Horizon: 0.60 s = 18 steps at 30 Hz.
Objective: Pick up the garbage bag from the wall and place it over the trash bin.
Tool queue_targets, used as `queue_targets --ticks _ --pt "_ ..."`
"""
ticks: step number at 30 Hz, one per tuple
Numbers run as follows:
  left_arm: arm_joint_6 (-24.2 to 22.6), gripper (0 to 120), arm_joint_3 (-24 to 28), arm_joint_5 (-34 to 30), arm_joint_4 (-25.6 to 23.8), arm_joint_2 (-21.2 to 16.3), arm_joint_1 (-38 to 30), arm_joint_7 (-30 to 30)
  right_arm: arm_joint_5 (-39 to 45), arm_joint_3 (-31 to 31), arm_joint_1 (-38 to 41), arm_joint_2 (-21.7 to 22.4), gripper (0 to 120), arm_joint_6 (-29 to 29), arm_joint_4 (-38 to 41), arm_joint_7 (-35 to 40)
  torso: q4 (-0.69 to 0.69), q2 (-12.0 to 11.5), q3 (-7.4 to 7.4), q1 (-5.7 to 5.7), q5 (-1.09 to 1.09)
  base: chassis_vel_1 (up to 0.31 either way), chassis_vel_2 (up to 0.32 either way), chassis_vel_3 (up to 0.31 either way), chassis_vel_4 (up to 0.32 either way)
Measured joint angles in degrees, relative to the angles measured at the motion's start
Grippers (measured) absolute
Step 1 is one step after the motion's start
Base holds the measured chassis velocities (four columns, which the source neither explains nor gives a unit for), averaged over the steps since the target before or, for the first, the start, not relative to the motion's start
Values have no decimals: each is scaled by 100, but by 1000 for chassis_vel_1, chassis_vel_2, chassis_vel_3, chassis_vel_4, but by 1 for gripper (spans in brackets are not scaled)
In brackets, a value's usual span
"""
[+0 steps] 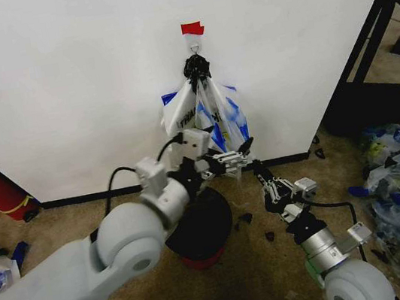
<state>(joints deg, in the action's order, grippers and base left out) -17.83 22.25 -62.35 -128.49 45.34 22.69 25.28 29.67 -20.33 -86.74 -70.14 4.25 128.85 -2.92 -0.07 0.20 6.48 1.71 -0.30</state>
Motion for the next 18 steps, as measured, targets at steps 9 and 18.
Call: queue_targets --ticks 9,18 --pt "-26 97 72 360 414 -19 -245 23 21 -31 -21 50 0 4 61 -6 0 0 -1 -1 0 0 0 0 0" --pt "21 86 97 456 565 62 -94 52 22 -17 -35 56 0 3 78 -6 -1 0 0 -1 0 0 0 0 0"
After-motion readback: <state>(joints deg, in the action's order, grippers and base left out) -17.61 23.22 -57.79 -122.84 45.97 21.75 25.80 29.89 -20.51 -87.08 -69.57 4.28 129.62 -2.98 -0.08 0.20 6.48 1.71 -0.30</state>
